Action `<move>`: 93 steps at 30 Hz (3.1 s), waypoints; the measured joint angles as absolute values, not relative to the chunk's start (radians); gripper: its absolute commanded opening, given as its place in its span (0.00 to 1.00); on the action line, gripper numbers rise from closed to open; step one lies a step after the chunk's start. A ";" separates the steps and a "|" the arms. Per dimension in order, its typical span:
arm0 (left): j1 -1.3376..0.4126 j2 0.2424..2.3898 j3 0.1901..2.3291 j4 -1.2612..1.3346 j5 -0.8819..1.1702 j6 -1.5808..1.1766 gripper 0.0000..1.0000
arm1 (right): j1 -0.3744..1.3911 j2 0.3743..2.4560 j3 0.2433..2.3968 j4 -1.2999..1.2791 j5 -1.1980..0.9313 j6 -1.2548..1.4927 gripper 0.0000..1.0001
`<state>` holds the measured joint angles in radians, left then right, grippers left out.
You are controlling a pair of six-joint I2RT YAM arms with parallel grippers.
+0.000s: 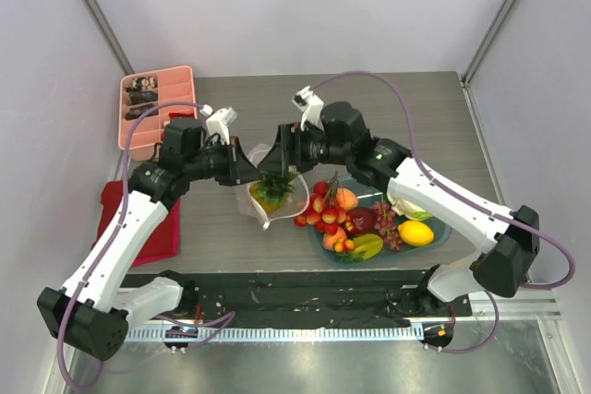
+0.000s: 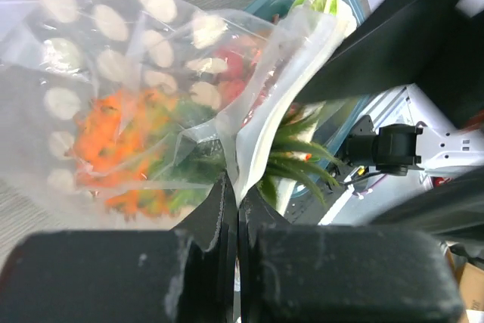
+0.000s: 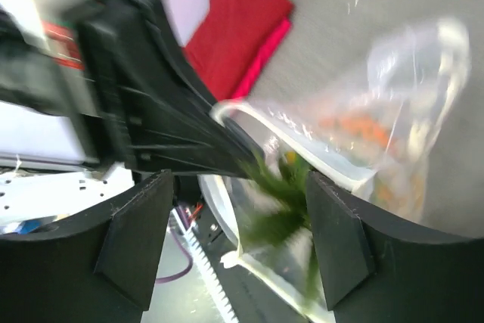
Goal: Place the food in the zip-top bag and seal the zipper
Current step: Place the fake fruit in the zipper food storage bag, then adjust the zipper food storage bag at the center of the board, then pick up the fake fruit from the bin.
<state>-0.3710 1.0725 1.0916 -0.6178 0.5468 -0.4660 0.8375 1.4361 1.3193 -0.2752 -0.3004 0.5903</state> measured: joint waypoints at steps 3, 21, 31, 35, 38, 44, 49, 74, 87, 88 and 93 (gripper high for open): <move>-0.371 1.056 1.087 -0.618 0.544 -0.458 0.00 | 0.824 1.422 1.406 -0.324 -0.318 0.500 0.75; -0.371 1.052 1.074 -0.627 0.544 -0.455 0.00 | 0.771 1.282 1.185 -0.564 -0.282 0.313 0.34; -0.371 1.083 1.189 -0.811 0.474 -0.374 0.05 | 0.764 1.329 1.216 -0.528 -0.395 0.374 0.01; -0.371 1.109 1.329 -0.948 0.453 -0.304 0.11 | 0.764 1.296 1.257 -0.466 -0.463 0.431 0.01; -0.371 1.102 1.354 -1.011 0.453 -0.267 0.15 | 0.764 1.262 1.264 -0.445 -0.495 0.445 0.01; -0.371 1.108 1.293 -1.051 0.451 -0.249 0.05 | 0.746 1.273 1.212 -0.447 -0.524 0.448 0.01; -0.371 1.146 1.236 -1.048 0.464 -0.255 0.00 | 0.690 1.333 1.209 -0.451 -0.548 0.446 0.01; -0.297 1.242 1.266 -1.050 0.640 -0.360 0.00 | 0.529 1.433 1.301 -0.507 -0.612 0.379 0.67; -0.296 1.238 1.246 -1.019 0.643 -0.360 0.00 | 0.419 1.283 1.194 -0.588 -0.466 0.176 0.78; -0.296 1.237 1.246 -1.019 0.643 -0.360 0.00 | 0.419 1.291 1.182 -0.593 -0.455 0.167 0.78; -0.296 1.235 1.246 -1.016 0.644 -0.360 0.00 | 0.417 1.367 1.128 -0.601 -0.431 0.149 0.77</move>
